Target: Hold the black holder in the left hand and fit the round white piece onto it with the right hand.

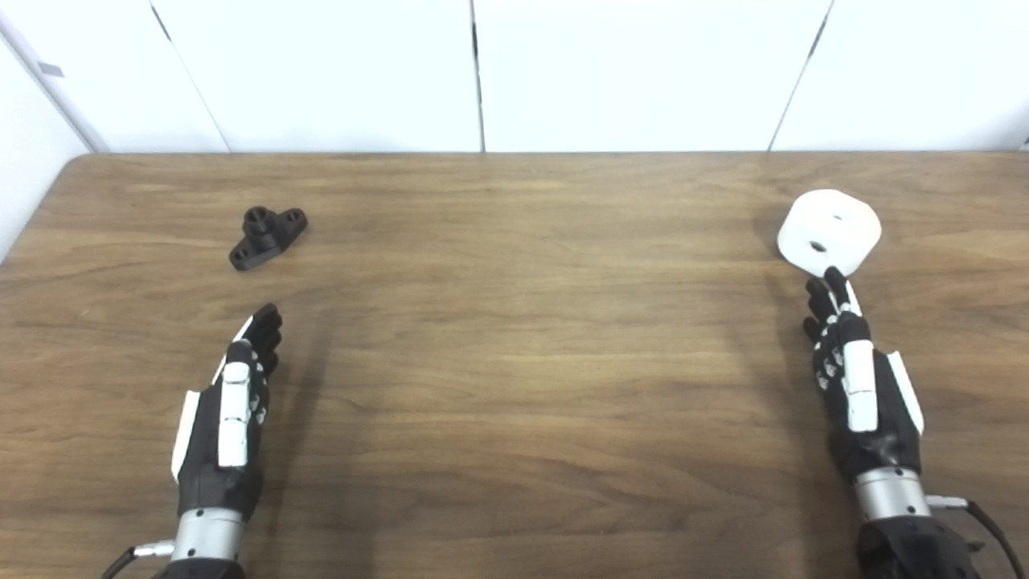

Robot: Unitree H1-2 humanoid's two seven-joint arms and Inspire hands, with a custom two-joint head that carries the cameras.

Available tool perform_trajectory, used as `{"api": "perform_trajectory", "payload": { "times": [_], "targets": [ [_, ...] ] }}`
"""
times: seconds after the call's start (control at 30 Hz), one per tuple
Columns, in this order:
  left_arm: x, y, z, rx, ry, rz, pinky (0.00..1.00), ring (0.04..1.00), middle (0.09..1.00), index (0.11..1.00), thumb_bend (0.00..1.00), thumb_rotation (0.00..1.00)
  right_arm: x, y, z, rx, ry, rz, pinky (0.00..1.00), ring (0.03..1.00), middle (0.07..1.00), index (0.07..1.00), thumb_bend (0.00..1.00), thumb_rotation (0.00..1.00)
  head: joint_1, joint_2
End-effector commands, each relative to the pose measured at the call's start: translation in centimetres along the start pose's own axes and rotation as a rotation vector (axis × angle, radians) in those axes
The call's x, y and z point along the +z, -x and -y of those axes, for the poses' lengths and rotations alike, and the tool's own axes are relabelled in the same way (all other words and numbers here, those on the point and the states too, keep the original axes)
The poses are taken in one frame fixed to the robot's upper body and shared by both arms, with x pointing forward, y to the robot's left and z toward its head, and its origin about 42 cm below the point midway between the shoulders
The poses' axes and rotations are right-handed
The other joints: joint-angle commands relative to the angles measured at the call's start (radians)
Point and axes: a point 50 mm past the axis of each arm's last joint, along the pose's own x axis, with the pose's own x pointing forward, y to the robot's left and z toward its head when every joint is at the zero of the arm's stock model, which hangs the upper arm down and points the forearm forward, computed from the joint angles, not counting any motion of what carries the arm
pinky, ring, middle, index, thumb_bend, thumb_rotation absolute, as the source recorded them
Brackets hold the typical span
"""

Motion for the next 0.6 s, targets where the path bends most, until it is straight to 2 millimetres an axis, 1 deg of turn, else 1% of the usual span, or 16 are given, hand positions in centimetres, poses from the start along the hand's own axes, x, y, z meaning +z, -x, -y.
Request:
{"api": "perform_trajectory", "payload": {
  "times": [0.0,0.07,0.17,0.23,0.47,0.57],
  "targets": [
    [0.81,-0.09,0.28,0.003,0.010,0.061,1.00,0.975,0.949,0.924,0.50,0.98,-0.03,1.46,0.58,-0.009,0.019,0.013,1.00,0.993,0.964,0.990,0.60,1.00,0.001,0.001],
    [0.81,-0.09,0.25,0.000,0.012,0.062,1.00,0.978,0.951,0.924,0.50,0.98,-0.05,1.46,0.60,-0.009,0.020,0.012,1.00,0.990,0.964,0.988,0.59,1.00,0.000,0.000],
    [0.82,-0.07,0.21,-0.003,0.010,0.064,1.00,0.978,0.955,0.932,0.49,0.98,-0.04,1.50,0.59,-0.004,0.021,0.010,1.00,0.991,0.967,0.991,0.61,1.00,-0.002,0.003],
    [0.85,-0.03,0.22,-0.001,0.012,0.059,1.00,0.978,0.954,0.928,0.50,0.98,-0.04,1.48,0.59,0.000,0.020,0.013,1.00,0.996,0.974,0.997,0.60,1.00,-0.003,0.005],
    [0.87,-0.04,0.23,0.000,0.006,0.058,1.00,0.975,0.951,0.926,0.50,0.98,-0.11,1.42,0.60,-0.009,0.021,0.017,1.00,0.988,0.963,0.992,0.59,1.00,-0.003,0.005],
    [0.83,-0.03,0.30,0.005,0.002,0.058,1.00,0.974,0.950,0.922,0.49,0.98,-0.13,1.46,0.60,-0.006,0.024,0.014,1.00,0.986,0.965,0.995,0.59,1.00,0.009,-0.002]
  ]
}}
